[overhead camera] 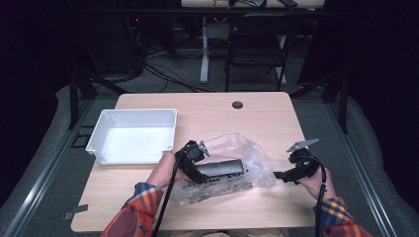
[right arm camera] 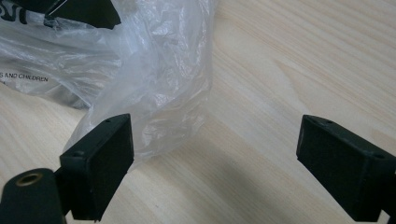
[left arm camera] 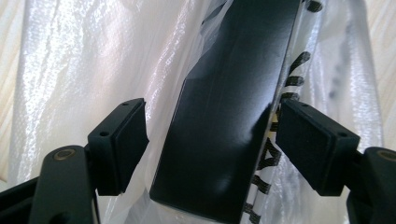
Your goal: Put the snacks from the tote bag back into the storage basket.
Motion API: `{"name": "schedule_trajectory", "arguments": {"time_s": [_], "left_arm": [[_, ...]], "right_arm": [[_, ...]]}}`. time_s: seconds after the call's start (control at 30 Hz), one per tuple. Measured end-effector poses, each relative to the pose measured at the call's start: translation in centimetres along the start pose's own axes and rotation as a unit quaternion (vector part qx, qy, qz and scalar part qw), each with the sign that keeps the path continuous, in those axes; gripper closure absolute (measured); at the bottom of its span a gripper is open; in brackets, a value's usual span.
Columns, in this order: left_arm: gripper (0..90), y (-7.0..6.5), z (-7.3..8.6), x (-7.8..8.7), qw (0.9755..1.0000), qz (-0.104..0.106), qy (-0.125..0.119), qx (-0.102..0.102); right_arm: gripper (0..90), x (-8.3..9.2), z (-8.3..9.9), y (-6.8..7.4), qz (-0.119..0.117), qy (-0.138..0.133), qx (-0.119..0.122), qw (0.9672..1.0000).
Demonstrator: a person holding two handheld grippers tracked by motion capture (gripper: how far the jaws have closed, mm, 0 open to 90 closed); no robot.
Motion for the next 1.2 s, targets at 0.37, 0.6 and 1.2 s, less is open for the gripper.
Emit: {"name": "schedule_trajectory", "arguments": {"time_s": [0.37, 0.6, 1.2], "left_arm": [[34.9, -0.3, 0.1, -1.2, 0.9989, 0.021, 0.018, -0.037], [36.3, -0.3, 0.2, -1.6, 0.9976, 0.025, 0.03, -0.057], [42.0, -0.6, 0.1, -2.8, 0.9976, 0.016, 0.04, -0.054]], "right_arm": [[10.9, -0.2, 0.3, -0.2, 0.0, 0.008, 0.0, 1.0], [11.4, -0.4, 0.5, -0.1, -0.003, 0.013, -0.002, 0.9999], [12.2, -0.6, 0.5, 0.0, 0.001, 0.017, -0.001, 0.9999]]}}
Point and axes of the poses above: each handheld gripper's, and its own axes: x roughly backward along the jaws, z roughly out of its underside, y roughly to its left, the point moved 10 cm from there along -x, roughly forward along the jaws, and after that the axes turned 11 degrees about -z, right-handed, at the moved point
